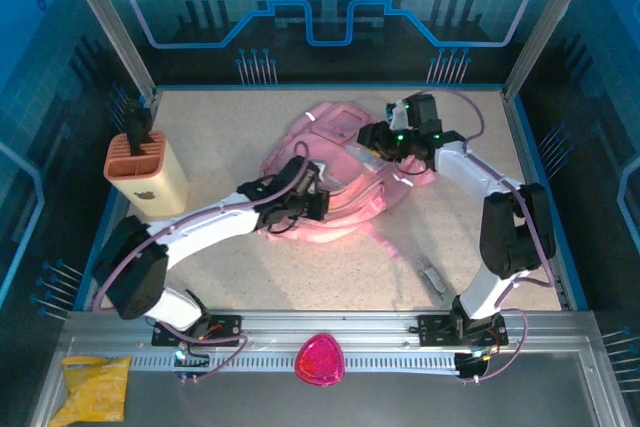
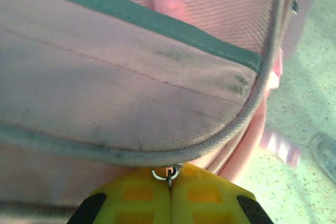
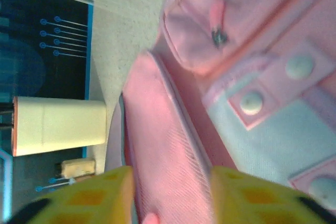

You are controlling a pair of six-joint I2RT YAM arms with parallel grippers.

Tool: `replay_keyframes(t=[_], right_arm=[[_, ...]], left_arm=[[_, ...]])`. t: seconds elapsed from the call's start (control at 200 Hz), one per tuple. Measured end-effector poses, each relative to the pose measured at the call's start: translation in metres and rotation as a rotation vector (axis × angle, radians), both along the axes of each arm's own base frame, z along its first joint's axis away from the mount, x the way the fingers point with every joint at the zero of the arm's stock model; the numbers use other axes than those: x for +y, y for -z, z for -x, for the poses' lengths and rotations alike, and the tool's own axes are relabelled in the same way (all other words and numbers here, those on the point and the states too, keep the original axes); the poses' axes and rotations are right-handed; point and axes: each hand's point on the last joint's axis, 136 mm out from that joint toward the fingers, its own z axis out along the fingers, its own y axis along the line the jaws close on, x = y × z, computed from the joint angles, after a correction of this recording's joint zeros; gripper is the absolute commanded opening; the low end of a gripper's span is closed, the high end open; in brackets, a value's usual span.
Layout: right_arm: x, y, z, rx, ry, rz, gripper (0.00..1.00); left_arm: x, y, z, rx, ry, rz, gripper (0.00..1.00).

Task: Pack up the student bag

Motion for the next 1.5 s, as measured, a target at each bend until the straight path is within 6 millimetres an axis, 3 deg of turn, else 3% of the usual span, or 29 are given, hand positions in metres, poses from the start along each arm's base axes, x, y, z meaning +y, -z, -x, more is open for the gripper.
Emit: replay_keyframes(t=[0.065, 0.15, 0.29, 0.555, 0.76, 0.94, 1.156, 1.281, 1.501], right_arm=[[-0.012, -0.006, 0.002, -0.009, 0.022, -0.008, 0.63], [-0.023, -0.006, 0.024, 0.007, 0.037, -0.022, 0.69], [-0.032, 0.002, 0.065, 0.056, 0.058, -0.054, 0.64], [-0.020, 0.066, 0.117, 0.264, 0.125, -0.134, 0.50], [-0.003, 0.060, 0.112, 0.246, 0.117, -0.176, 0.34], [-0.004, 0.059, 0.112, 0.245, 0.113, -0.159, 0.00], [-0.013, 0.049, 0.109, 0.222, 0.060, -0.108, 0.00], [-0.030, 0.045, 0.106, 0.210, 0.043, -0.061, 0.00], [-0.059, 0.034, 0.080, 0.203, 0.062, -0.017, 0.00]], left_arm=[[-0.016, 0.004, 0.002, 0.016, 0.020, 0.014, 0.00], [-0.030, 0.005, 0.004, 0.031, 0.045, 0.035, 0.00], [-0.043, 0.007, 0.005, 0.043, 0.062, 0.039, 0.00], [-0.063, 0.004, 0.012, 0.045, 0.095, 0.050, 0.00], [-0.070, 0.002, 0.016, 0.044, 0.117, 0.045, 0.00], [-0.068, 0.003, 0.018, 0.042, 0.142, 0.021, 0.00], [-0.065, -0.005, 0.019, 0.006, 0.236, -0.061, 0.00], [-0.054, -0.002, 0.015, -0.016, 0.266, -0.118, 0.00], [0.006, 0.011, -0.010, 0.039, 0.143, -0.151, 0.00]])
